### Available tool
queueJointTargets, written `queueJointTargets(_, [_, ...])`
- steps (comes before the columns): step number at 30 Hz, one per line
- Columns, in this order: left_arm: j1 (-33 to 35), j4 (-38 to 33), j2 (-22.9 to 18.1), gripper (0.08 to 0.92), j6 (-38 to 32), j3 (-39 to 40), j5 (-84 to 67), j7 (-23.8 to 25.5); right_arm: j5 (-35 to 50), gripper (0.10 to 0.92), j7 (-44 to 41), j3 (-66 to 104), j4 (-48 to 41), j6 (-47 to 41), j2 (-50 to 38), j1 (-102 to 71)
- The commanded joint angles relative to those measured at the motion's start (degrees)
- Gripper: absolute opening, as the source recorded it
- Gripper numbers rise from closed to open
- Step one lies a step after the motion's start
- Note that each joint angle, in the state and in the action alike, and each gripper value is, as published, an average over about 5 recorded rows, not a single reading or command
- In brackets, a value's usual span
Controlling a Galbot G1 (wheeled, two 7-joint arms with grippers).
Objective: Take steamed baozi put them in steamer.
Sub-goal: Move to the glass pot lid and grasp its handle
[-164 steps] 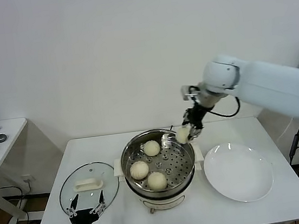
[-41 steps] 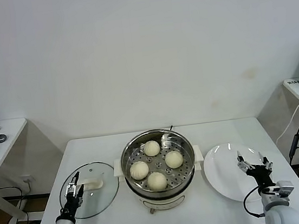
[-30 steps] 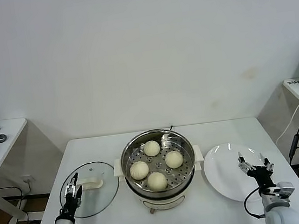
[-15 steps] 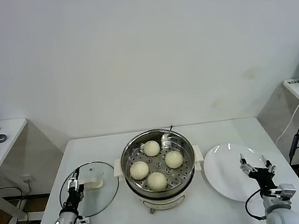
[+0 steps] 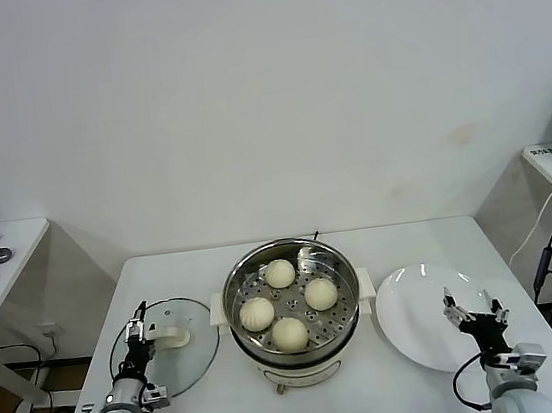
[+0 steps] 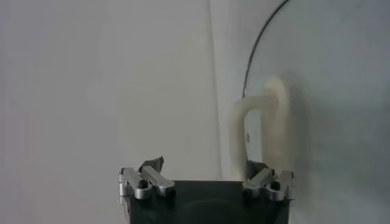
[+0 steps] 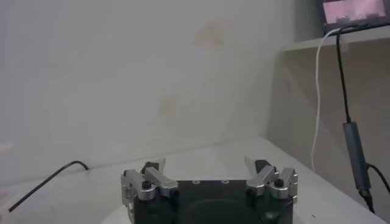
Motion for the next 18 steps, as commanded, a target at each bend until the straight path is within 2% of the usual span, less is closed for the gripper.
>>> queueJointTargets(1, [-1.4,1.9,-0.1,0.821,-0.4,-0.2,-2.5,-0.4,-0.3,0.823,-0.1,-0.4,0.1,0.1,-0.1,-0.3])
queueJointTargets(5, [-0.8,0.7,-0.2,0.768,0.0,-0.1,-4.1,0.9,-0.3,0.823,-0.1,-0.4,0.3,0.1,-0.5,-0.6])
queueJointTargets(12, [0.3,-2.1,-1.6,0.565,3.3,-0.8,-8.9,3.9,-1.6,0.823,-0.5,-0.7,1.1,0.1,-0.7,-1.6])
queueJointTargets(18, [2.6,-8.4,-3.2,0.383,7.9,-1.6,-11.4,7.1,-2.4,0.823,-0.6,-1.6,0.9,0.5,-1.0,-2.3])
